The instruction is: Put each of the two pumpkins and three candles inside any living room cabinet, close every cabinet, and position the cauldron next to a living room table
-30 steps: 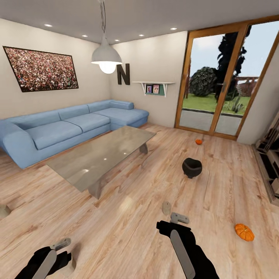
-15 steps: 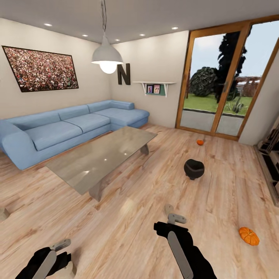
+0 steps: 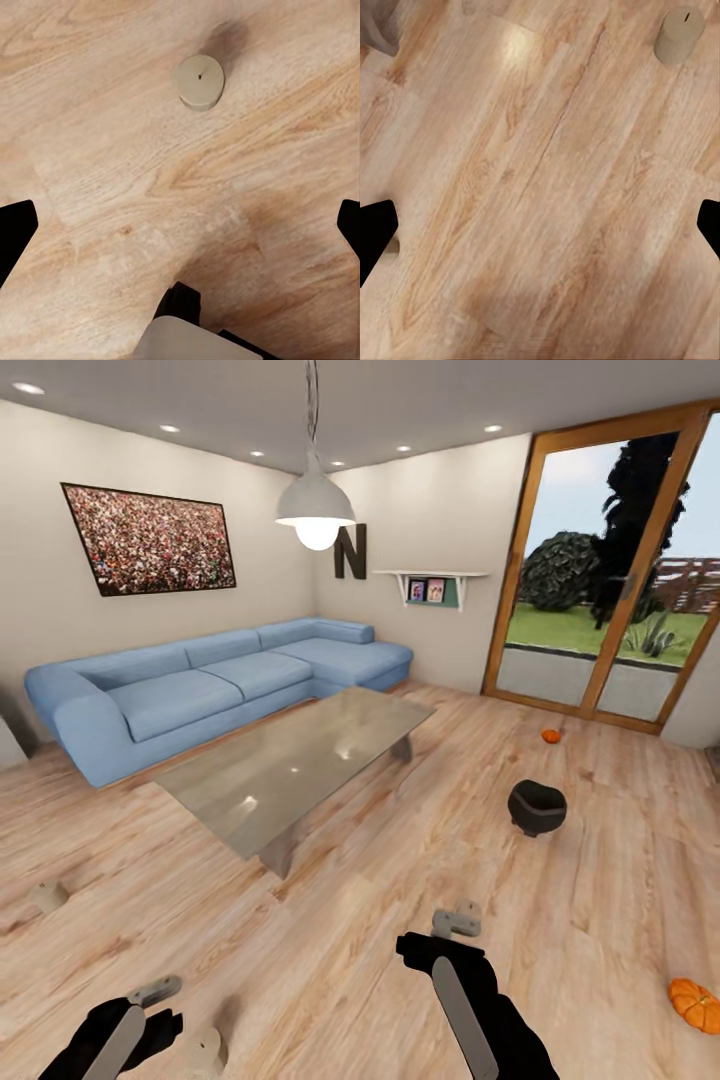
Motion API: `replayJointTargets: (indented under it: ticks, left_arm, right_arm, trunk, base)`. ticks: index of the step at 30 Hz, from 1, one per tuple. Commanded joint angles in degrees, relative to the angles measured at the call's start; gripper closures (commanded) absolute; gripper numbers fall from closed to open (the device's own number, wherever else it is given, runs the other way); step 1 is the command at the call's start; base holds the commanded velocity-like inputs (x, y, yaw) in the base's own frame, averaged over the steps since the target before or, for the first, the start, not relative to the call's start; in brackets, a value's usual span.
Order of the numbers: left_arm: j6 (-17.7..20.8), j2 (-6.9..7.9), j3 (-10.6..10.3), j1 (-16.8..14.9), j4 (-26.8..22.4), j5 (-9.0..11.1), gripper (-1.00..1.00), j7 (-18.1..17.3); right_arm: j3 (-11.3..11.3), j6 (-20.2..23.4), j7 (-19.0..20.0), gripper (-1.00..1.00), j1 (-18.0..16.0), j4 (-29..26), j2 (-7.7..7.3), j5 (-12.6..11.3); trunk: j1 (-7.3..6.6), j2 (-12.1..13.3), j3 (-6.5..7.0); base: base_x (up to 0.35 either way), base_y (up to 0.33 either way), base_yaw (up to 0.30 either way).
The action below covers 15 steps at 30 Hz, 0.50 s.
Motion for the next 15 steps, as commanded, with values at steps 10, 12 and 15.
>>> replayJointTargets:
  ticks: [10,12,15]
  left_arm:
    - [-0.11,0.02,0.09,0.01,0.01,0.14,-1.00,0.16]
    - [-0.12,0.10,0.09,0.00,0.00,0.16,-1.00,0.13]
    - [-0.11,0.13,0.09,0.02,0.04,0.18,-1.00,0.15]
  right_arm:
    - [0.15,0.07,-0.05,-1.00,-0.01,-0.14,0.22,0.01]
    - [0.17,0.13,-0.08,-1.00,0.01,-0.15,0.50,0.07]
    - [0.18,0.22,-0.07,-1.00,0.01,-0.15,0.76,0.16]
  trunk:
    - [0.00,0.00,0.04]
    - [0.00,0.00,0.08]
    - [0.00,0.00,0.16]
  base:
    - [0.142,-0.059,0.077]
    - [0.226,0.098,0.245]
    - [0.262,0.139,0.267]
